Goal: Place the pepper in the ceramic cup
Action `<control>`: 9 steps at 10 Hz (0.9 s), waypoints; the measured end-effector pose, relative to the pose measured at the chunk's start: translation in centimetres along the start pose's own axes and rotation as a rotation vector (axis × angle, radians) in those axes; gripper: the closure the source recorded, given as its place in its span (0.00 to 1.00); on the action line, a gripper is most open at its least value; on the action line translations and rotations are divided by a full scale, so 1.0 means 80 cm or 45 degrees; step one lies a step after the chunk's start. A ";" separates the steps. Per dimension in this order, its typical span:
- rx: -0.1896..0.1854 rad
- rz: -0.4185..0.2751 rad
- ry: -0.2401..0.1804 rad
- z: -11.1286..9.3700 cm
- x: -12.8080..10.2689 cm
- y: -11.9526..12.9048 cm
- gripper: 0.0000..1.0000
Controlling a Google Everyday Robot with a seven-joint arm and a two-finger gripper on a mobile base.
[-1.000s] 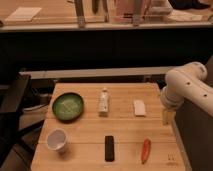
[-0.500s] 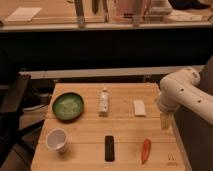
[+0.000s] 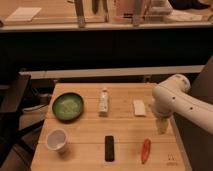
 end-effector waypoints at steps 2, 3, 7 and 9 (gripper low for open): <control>-0.002 -0.054 0.006 0.014 -0.010 0.006 0.20; -0.005 -0.075 0.007 0.019 -0.013 0.009 0.20; -0.020 -0.206 0.006 0.060 -0.032 0.027 0.20; -0.029 -0.261 0.003 0.074 -0.039 0.035 0.20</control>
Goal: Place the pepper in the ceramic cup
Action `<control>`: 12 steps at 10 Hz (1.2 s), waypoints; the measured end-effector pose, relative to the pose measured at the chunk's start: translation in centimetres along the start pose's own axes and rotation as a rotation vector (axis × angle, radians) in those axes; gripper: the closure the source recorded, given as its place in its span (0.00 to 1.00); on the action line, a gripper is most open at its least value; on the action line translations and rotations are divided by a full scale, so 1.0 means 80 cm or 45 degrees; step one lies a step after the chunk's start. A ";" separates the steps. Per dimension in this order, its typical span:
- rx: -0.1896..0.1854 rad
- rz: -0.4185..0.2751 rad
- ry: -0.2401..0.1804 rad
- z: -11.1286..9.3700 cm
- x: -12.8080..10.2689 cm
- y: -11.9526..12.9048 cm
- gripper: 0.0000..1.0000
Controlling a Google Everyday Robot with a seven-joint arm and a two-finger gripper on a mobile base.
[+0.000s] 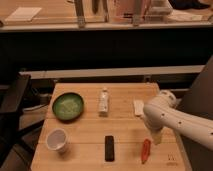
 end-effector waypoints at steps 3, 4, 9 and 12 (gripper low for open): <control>-0.011 -0.062 -0.012 0.020 -0.005 0.012 0.20; -0.014 -0.088 -0.013 0.025 -0.007 0.014 0.20; -0.021 -0.159 -0.041 0.050 -0.010 0.029 0.20; -0.023 -0.196 -0.057 0.059 -0.011 0.035 0.20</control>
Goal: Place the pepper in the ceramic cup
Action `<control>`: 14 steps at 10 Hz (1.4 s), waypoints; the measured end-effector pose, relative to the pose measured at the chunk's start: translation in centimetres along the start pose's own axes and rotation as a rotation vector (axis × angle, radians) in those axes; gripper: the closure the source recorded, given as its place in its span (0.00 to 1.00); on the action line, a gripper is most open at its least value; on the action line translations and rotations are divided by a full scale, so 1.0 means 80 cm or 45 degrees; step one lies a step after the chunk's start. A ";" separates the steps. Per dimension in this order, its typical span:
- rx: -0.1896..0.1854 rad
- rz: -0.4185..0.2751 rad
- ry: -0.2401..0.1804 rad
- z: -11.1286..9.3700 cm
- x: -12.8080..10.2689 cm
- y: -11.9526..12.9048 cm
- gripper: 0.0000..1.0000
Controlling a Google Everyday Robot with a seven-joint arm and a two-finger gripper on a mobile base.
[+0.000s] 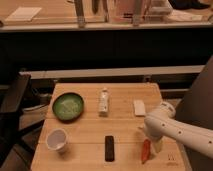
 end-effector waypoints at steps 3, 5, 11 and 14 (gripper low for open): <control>0.000 -0.022 -0.017 0.011 0.001 0.008 0.20; 0.003 -0.037 -0.024 0.016 0.002 0.010 0.20; 0.015 -0.054 -0.045 0.035 0.001 0.020 0.20; 0.015 -0.053 -0.045 0.040 0.003 0.023 0.20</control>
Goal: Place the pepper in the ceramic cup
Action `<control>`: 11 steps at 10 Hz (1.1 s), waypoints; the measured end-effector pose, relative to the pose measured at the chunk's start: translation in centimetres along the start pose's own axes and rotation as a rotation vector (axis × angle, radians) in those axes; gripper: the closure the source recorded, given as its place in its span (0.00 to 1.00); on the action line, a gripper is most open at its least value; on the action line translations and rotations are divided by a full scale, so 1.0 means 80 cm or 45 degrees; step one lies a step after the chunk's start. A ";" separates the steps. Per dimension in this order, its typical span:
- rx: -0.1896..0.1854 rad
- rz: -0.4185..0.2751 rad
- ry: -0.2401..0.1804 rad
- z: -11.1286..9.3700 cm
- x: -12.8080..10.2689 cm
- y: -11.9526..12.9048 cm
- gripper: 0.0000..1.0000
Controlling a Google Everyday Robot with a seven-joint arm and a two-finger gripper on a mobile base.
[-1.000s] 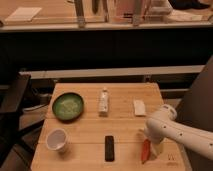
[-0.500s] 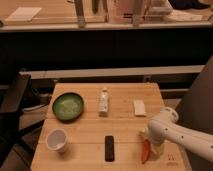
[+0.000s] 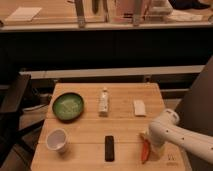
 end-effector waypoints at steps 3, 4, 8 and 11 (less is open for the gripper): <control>0.000 0.002 0.000 0.007 0.001 0.004 0.20; 0.000 0.001 0.002 0.008 0.002 0.004 0.21; 0.002 -0.002 0.008 0.010 0.002 0.003 0.37; 0.012 0.002 0.020 0.007 0.002 0.001 0.55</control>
